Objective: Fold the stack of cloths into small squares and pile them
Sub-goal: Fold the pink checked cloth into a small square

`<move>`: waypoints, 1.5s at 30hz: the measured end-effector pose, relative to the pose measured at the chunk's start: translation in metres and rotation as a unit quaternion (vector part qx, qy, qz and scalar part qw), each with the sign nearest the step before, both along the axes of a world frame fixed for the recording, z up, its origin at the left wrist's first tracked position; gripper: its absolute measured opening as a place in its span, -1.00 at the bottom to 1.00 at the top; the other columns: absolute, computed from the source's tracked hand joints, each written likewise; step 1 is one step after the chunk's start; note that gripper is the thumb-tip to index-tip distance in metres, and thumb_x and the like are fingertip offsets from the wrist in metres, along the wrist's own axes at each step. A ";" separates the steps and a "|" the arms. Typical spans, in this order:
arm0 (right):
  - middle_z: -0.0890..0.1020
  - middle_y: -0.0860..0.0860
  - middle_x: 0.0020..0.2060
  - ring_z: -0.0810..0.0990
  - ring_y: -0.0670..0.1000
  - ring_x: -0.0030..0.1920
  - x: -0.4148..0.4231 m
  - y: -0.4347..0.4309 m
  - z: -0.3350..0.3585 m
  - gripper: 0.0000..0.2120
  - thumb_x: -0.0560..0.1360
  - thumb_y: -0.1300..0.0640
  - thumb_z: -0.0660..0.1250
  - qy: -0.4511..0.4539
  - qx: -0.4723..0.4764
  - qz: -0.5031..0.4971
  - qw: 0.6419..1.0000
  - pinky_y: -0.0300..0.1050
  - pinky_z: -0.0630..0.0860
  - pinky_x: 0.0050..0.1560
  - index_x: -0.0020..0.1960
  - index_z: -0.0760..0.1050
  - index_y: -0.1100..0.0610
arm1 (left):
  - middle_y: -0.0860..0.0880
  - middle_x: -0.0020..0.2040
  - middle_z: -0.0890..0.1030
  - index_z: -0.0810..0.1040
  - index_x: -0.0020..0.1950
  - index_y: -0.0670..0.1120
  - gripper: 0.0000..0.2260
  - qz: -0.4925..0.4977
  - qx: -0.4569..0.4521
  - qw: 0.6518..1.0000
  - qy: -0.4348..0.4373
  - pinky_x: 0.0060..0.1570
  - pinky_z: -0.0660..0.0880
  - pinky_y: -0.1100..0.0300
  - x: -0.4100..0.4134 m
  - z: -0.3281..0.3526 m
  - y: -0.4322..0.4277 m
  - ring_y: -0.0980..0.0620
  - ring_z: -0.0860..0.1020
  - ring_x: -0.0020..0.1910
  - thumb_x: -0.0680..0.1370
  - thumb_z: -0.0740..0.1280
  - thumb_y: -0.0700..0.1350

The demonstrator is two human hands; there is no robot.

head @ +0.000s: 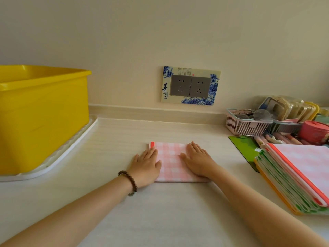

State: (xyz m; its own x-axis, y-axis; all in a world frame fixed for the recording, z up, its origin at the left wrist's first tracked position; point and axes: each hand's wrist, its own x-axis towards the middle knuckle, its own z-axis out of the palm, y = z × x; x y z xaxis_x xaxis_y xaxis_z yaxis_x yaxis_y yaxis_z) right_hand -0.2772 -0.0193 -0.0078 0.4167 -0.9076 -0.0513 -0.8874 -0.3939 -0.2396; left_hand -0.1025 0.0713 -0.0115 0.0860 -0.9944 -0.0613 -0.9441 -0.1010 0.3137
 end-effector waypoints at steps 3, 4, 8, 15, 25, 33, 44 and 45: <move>-0.09 0.05 0.54 -0.12 0.00 0.53 -0.001 0.010 0.003 -0.42 0.63 -0.10 -0.10 -0.007 -0.022 0.020 1.000 -0.08 -0.19 0.49 0.54 -0.11 0.16 | 0.05 0.55 -0.18 -0.17 0.55 -0.02 -0.52 -0.013 -0.005 1.000 -0.007 0.48 -0.21 0.09 0.002 -0.003 0.020 0.10 -0.17 0.52 0.66 -0.14 0.01; -0.09 0.04 0.54 -0.13 -0.01 0.53 0.004 0.019 0.003 -0.44 0.63 -0.08 -0.10 -0.004 -0.035 0.035 0.999 -0.09 -0.20 0.49 0.54 -0.11 0.15 | 0.05 0.55 -0.18 -0.17 0.55 -0.01 -0.53 -0.015 -0.012 1.000 -0.009 0.48 -0.21 0.09 0.002 -0.004 0.025 0.10 -0.17 0.52 0.66 -0.14 0.02; -0.08 0.02 0.54 -0.12 -0.04 0.53 0.030 0.060 -0.001 -0.49 0.65 0.00 -0.12 -0.010 -0.028 0.122 0.992 -0.13 -0.18 0.48 0.54 -0.10 0.13 | 0.03 0.56 -0.16 -0.16 0.55 -0.03 -0.53 -0.019 -0.021 0.999 -0.031 0.48 -0.20 0.09 -0.001 -0.003 0.029 0.10 -0.16 0.52 0.66 -0.14 0.01; -0.11 -0.03 0.54 -0.14 -0.07 0.53 0.007 0.060 -0.009 -0.42 0.62 -0.17 -0.16 0.028 -0.027 0.073 0.997 -0.11 -0.19 0.49 0.55 -0.14 0.07 | 0.03 0.56 -0.16 -0.17 0.55 -0.04 -0.53 -0.019 -0.016 0.999 -0.038 0.47 -0.21 0.10 0.000 -0.003 0.029 0.10 -0.15 0.52 0.66 -0.14 0.00; 0.07 0.07 0.52 0.09 0.01 0.50 -0.048 0.049 0.014 -0.48 0.64 0.04 0.03 -0.141 0.078 0.012 0.987 -0.16 0.02 0.43 0.53 -0.04 0.13 | 0.05 0.56 -0.16 -0.17 0.55 -0.02 -0.52 -0.016 -0.026 0.999 -0.027 0.48 -0.21 0.10 0.001 -0.006 0.030 0.11 -0.16 0.52 0.65 -0.16 0.06; 0.45 0.19 0.23 0.50 0.12 0.13 -0.058 0.024 0.059 -0.64 0.53 0.23 0.28 -0.477 0.384 -0.162 0.774 0.03 0.48 0.10 0.32 0.37 0.21 | 0.07 0.55 -0.17 -0.17 0.55 0.00 -0.50 -0.012 -0.027 0.999 -0.020 0.48 -0.20 0.11 0.000 -0.007 0.032 0.12 -0.17 0.52 0.64 -0.18 0.11; 0.58 0.04 0.00 0.57 0.03 -0.04 -0.030 0.033 0.055 -0.63 0.54 0.42 0.14 -0.463 0.383 -0.049 0.798 -0.08 0.55 -0.01 0.26 0.39 0.11 | 0.02 0.51 0.17 0.06 0.53 -0.07 -0.51 -0.004 -0.150 0.969 0.194 0.37 0.10 0.28 -0.001 0.000 0.027 0.08 0.18 0.46 0.64 0.09 0.02; 0.58 0.04 0.01 0.57 0.03 -0.04 -0.032 0.035 0.062 -0.62 0.53 0.43 0.13 -0.475 0.365 -0.032 0.801 -0.08 0.55 -0.02 0.25 0.39 0.10 | 0.04 0.47 0.22 0.10 0.52 -0.12 -0.51 0.023 -0.170 0.943 0.285 0.29 0.15 0.35 -0.003 0.006 0.024 0.08 0.24 0.42 0.63 0.14 -0.04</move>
State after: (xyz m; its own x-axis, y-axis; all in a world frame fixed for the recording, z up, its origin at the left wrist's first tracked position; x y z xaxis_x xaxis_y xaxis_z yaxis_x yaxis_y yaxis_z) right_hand -0.3093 0.0160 0.0537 0.5366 -0.8014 -0.2643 -0.1818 0.1961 -0.9636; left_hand -0.1052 0.0950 -0.0055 0.1788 -0.9609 0.2116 -0.6088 0.0609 0.7910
